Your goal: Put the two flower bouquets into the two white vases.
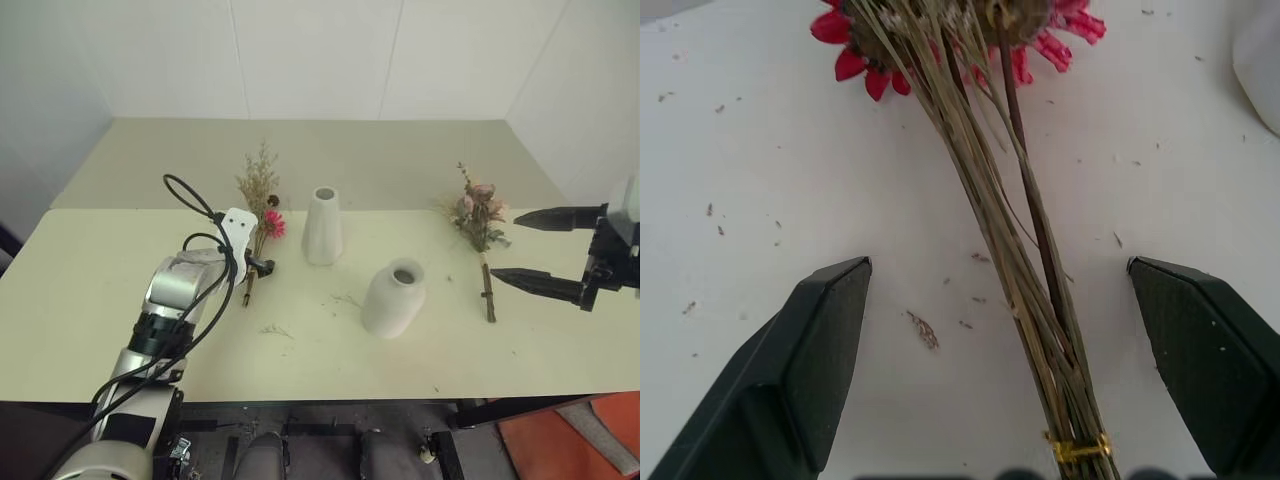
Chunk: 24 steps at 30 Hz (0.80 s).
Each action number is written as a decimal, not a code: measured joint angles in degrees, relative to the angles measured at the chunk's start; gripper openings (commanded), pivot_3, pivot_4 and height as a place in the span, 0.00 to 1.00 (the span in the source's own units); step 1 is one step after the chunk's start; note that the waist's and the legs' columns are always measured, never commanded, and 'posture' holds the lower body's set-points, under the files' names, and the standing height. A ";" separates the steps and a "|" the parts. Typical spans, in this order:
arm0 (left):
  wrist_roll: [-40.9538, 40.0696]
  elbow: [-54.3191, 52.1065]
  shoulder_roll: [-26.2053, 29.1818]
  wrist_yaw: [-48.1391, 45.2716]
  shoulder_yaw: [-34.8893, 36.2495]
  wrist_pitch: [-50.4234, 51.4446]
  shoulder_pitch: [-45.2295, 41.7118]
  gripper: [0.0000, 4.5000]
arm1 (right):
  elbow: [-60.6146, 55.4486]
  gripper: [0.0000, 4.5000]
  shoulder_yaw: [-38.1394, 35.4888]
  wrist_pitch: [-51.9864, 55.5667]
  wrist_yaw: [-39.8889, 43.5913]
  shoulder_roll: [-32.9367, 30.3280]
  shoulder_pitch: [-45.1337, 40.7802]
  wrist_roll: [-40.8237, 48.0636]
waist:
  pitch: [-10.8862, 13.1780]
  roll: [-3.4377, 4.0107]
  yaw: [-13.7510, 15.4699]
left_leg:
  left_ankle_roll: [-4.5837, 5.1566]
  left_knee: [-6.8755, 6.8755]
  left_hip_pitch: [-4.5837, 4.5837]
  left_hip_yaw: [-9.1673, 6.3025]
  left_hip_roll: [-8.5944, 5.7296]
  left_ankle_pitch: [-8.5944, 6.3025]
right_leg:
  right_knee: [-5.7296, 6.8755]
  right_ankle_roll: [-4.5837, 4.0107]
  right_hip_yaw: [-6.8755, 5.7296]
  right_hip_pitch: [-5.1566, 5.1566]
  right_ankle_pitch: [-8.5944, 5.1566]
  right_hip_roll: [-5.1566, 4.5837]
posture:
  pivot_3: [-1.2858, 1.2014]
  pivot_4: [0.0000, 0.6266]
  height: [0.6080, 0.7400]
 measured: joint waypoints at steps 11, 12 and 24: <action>3.12 9.07 -4.62 -0.65 -0.55 -7.43 -5.29 0.29 | -0.15 1.00 -0.01 -0.05 -0.47 0.22 1.52 -1.10 | 0.00 0.00 0.11 | 0.00 -0.01 -0.02 0.00 0.01 0.00 | -0.02 0.00 0.00 -0.01 0.00 0.01 | 0.52 0.24 1.00; 3.24 10.05 -4.75 -0.67 -0.42 -8.14 -5.39 0.22 | -0.16 1.00 -0.01 -0.07 -0.47 0.23 1.87 -1.23 | 0.00 0.00 0.08 | 0.00 -0.01 -0.02 0.00 0.01 0.00 | -0.01 0.00 0.00 -0.01 0.00 0.01 | 0.52 0.24 1.00; 4.56 15.05 -7.58 6.65 7.72 -23.71 -6.96 0.00 | -0.25 1.00 -0.27 -0.29 -0.57 0.75 3.61 -2.06 | 0.01 -0.02 0.33 | 0.00 0.00 -0.05 -0.01 0.00 0.00 | -0.03 0.02 -0.01 -0.02 0.02 -0.03 | 0.52 0.24 1.00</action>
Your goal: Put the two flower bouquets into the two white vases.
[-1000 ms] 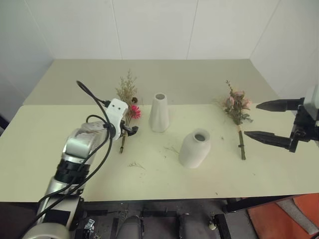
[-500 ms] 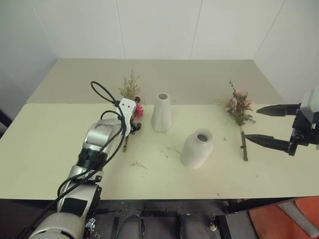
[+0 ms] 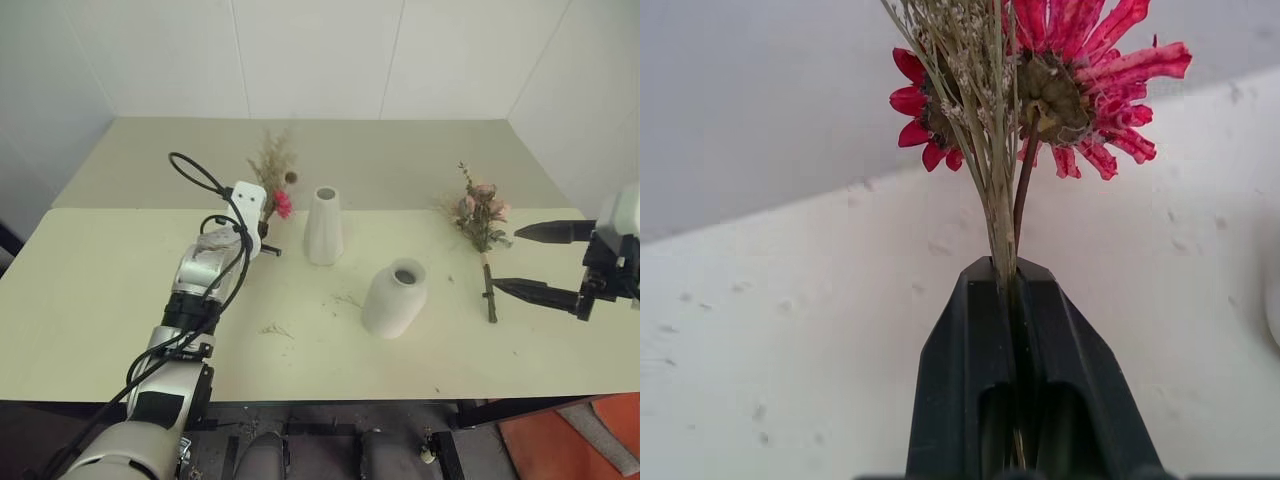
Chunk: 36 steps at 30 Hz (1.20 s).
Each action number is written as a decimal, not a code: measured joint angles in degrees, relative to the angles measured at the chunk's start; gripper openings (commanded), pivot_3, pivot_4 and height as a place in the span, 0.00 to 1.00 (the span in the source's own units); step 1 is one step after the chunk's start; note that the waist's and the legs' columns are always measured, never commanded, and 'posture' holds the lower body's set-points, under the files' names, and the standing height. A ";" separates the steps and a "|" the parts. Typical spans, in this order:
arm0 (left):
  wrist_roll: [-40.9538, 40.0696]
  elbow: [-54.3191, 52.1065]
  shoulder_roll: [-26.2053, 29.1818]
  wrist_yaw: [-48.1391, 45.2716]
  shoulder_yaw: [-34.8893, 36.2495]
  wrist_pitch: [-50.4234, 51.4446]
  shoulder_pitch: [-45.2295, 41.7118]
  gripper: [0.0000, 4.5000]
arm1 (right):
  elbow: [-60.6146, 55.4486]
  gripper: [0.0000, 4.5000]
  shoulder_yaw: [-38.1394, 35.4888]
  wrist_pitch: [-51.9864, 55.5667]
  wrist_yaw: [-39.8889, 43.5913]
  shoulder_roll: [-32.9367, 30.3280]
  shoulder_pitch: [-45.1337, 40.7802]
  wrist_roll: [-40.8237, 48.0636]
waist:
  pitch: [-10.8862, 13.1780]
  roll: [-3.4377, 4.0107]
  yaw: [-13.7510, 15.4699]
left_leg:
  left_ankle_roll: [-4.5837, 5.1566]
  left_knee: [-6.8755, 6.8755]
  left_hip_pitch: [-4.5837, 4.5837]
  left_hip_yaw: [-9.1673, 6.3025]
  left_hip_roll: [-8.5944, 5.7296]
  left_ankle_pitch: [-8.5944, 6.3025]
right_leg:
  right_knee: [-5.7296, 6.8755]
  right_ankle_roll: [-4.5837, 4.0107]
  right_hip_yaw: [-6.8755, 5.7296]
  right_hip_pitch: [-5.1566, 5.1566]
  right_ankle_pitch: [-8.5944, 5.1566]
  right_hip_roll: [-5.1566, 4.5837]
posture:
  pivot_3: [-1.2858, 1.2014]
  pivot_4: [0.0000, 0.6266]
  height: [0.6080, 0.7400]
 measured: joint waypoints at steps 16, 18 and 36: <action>-26.53 33.85 -3.80 -16.33 32.73 -40.33 -23.23 0.00 | -4.60 1.00 -3.07 -0.86 -2.62 4.69 4.93 -0.36 | 0.02 -0.03 0.63 | 0.00 0.04 -0.20 0.03 -0.08 0.00 | -0.47 0.27 -0.08 0.07 0.17 -0.06 | 0.52 0.24 1.00; -27.95 35.78 -4.91 -19.05 33.37 -40.39 -23.48 0.00 | -6.17 1.00 -4.88 -0.63 -3.15 5.60 6.65 -0.10 | 0.02 -0.03 0.82 | 0.00 0.06 -0.23 0.00 -0.10 0.00 | -0.49 0.28 -0.12 0.07 0.18 -0.07 | 0.52 0.24 1.00; -32.87 38.53 -10.65 -40.39 32.83 -36.44 -24.93 0.00 | -12.25 1.00 -12.01 1.81 -5.64 7.86 12.91 1.26 | 0.02 -0.04 0.06 | 0.01 0.07 -0.21 0.01 -0.11 0.00 | -0.51 0.32 -0.07 0.09 0.21 -0.05 | 0.52 0.24 1.00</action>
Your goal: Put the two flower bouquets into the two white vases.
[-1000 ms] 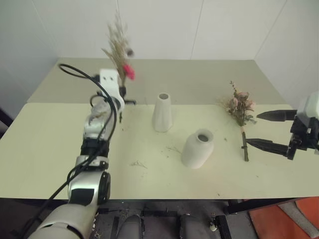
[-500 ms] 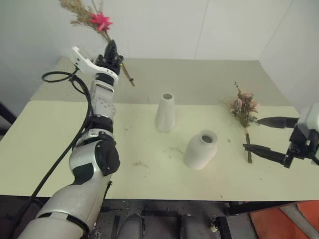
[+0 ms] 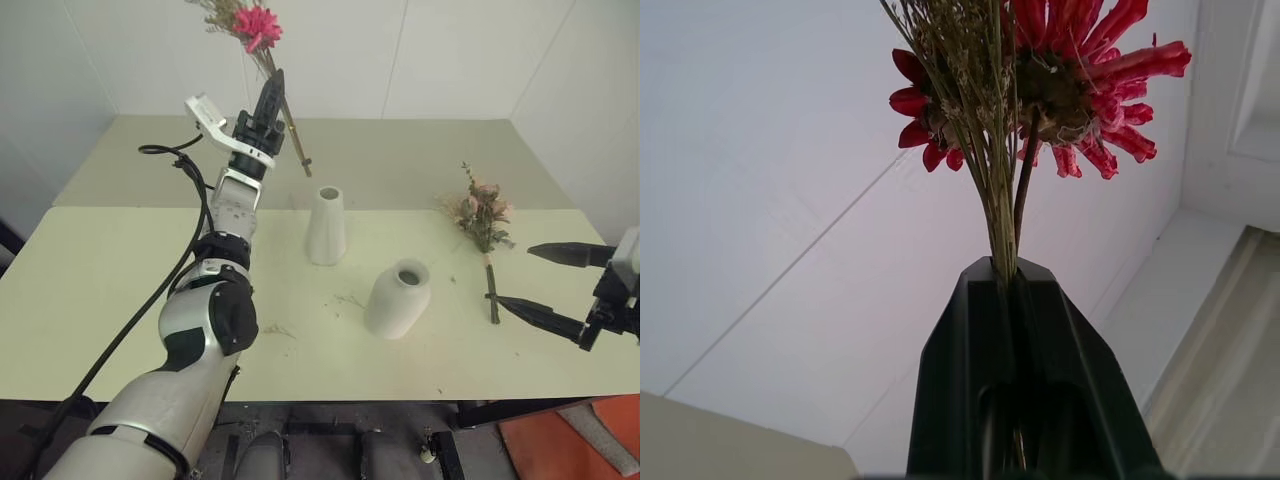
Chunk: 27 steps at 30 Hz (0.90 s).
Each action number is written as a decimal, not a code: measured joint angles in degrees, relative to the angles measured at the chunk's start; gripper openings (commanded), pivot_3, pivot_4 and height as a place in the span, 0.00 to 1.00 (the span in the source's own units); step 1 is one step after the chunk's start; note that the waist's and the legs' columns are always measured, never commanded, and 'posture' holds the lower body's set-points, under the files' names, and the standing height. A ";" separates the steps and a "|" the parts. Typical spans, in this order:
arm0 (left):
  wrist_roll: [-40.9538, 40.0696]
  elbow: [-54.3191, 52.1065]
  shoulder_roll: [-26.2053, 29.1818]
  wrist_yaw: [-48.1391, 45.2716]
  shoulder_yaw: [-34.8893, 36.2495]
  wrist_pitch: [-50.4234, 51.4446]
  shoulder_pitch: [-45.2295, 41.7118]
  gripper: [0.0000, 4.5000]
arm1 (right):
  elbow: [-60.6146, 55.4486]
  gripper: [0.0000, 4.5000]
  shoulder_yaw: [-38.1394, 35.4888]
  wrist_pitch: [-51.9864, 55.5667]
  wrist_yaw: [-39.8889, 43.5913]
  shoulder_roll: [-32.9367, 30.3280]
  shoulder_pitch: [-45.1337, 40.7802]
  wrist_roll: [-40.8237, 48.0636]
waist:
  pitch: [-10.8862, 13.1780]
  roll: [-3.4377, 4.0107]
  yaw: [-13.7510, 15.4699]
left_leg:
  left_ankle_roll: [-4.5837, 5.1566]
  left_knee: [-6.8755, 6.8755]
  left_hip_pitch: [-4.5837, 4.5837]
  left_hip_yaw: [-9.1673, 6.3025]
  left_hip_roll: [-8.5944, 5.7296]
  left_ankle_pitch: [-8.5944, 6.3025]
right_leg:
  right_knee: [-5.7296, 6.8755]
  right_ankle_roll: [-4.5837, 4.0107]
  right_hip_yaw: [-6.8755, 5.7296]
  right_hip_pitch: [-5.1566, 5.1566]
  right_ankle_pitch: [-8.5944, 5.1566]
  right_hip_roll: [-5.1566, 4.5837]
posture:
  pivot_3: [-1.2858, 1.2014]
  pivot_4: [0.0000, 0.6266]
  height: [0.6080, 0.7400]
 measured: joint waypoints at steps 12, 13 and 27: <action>3.69 4.49 -2.33 -4.56 -2.36 -8.88 -0.06 0.00 | -0.15 1.00 -0.20 0.00 -0.98 0.11 -0.34 1.43 | 0.00 -0.01 0.17 | 0.00 0.00 -0.01 0.00 0.00 0.00 | -0.01 0.00 0.00 0.00 0.00 0.00 | 0.52 0.24 1.00; 3.61 5.05 -2.52 -4.67 -2.19 -9.25 -0.16 0.00 | -0.24 1.00 -0.66 0.00 -0.97 0.11 -0.26 1.65 | 0.00 -0.01 0.20 | 0.01 0.00 -0.01 0.00 0.00 0.00 | -0.01 0.00 0.00 0.00 0.00 0.00 | 0.52 0.24 1.00; 6.07 7.54 -3.96 -6.78 -2.39 -12.81 -1.23 0.00 | -1.23 1.00 -4.66 1.29 -1.48 0.16 0.82 3.79 | 0.01 -0.01 0.15 | 0.01 0.00 -0.01 0.00 0.00 0.00 | 0.00 0.00 0.01 0.00 0.00 0.01 | 0.52 0.24 1.00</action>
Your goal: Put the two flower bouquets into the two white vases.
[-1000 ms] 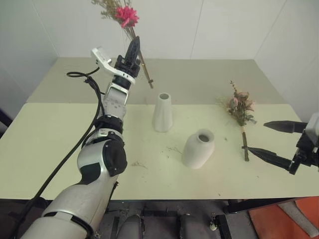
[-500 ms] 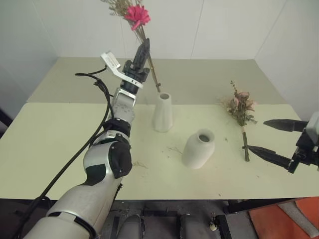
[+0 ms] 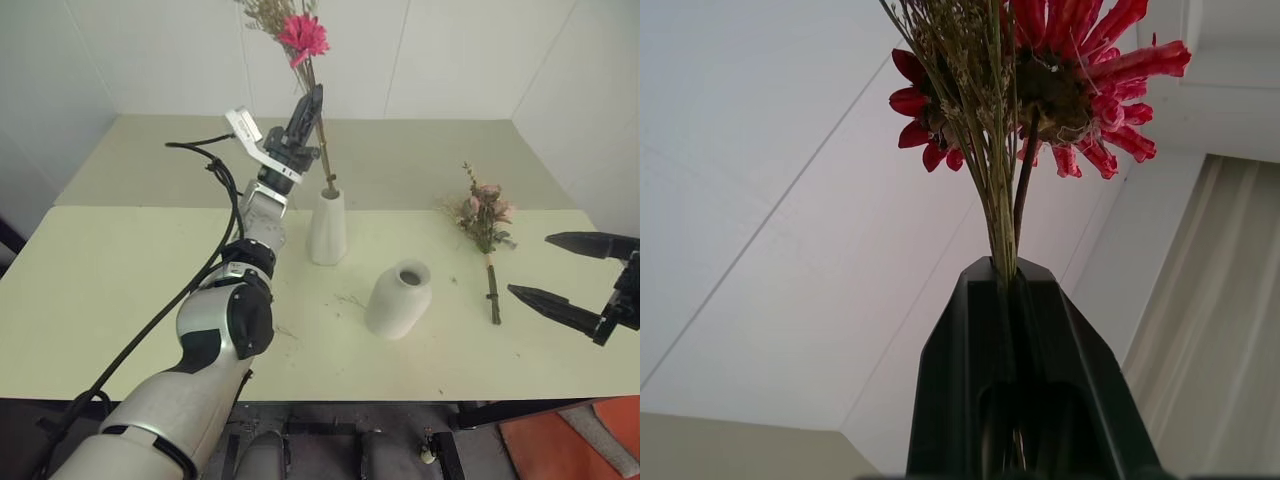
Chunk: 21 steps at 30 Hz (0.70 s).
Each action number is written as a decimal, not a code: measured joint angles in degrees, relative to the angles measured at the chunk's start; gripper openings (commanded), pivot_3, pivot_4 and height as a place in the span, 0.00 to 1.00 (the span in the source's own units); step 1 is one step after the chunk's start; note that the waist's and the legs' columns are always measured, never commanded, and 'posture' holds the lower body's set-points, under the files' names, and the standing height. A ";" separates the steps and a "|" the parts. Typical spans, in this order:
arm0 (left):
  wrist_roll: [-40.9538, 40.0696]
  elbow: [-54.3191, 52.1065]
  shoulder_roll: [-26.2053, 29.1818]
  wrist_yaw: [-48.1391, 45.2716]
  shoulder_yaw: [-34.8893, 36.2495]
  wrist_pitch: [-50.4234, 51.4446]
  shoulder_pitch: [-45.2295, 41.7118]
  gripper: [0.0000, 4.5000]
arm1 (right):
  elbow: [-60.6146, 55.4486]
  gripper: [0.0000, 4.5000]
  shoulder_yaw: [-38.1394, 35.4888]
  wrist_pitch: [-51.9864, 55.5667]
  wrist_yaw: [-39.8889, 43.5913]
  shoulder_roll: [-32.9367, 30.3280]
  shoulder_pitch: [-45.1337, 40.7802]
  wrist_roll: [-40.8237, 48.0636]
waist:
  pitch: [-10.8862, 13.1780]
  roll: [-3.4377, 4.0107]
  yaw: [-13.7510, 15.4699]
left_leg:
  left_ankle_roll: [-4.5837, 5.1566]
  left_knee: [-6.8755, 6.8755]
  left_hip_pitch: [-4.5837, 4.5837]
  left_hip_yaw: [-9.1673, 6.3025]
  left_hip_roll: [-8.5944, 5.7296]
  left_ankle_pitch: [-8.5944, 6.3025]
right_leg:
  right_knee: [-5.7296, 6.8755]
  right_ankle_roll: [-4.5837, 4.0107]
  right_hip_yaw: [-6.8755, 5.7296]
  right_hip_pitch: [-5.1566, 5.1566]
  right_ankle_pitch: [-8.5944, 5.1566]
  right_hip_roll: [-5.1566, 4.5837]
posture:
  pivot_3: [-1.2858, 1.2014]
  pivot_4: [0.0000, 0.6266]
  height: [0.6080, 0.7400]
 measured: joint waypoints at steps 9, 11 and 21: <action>3.27 0.66 -0.08 -0.79 -1.82 -1.23 0.08 0.00 | -1.14 1.00 -1.11 0.90 -0.26 -0.02 -0.60 3.26 | 0.00 0.00 0.15 | 0.00 0.00 0.00 0.00 0.00 0.00 | 0.00 0.00 0.00 0.00 0.00 0.00 | 0.52 0.24 1.00; 3.58 0.68 -0.18 -0.90 -2.02 -1.51 0.15 0.00 | -1.14 1.00 -1.11 0.99 -0.42 -0.02 -0.48 3.42 | 0.00 0.00 0.15 | 0.00 0.00 0.00 0.00 0.00 0.00 | 0.00 0.00 0.00 0.00 0.00 0.00 | 0.52 0.24 1.00; 6.56 1.98 0.09 0.31 -3.67 -2.85 0.93 0.00 | -1.38 1.00 -1.12 1.09 -1.48 0.08 0.24 4.22 | 0.00 0.00 0.20 | 0.00 0.00 0.00 0.00 0.00 0.00 | 0.00 0.00 0.00 0.00 0.00 0.00 | 0.52 0.24 1.00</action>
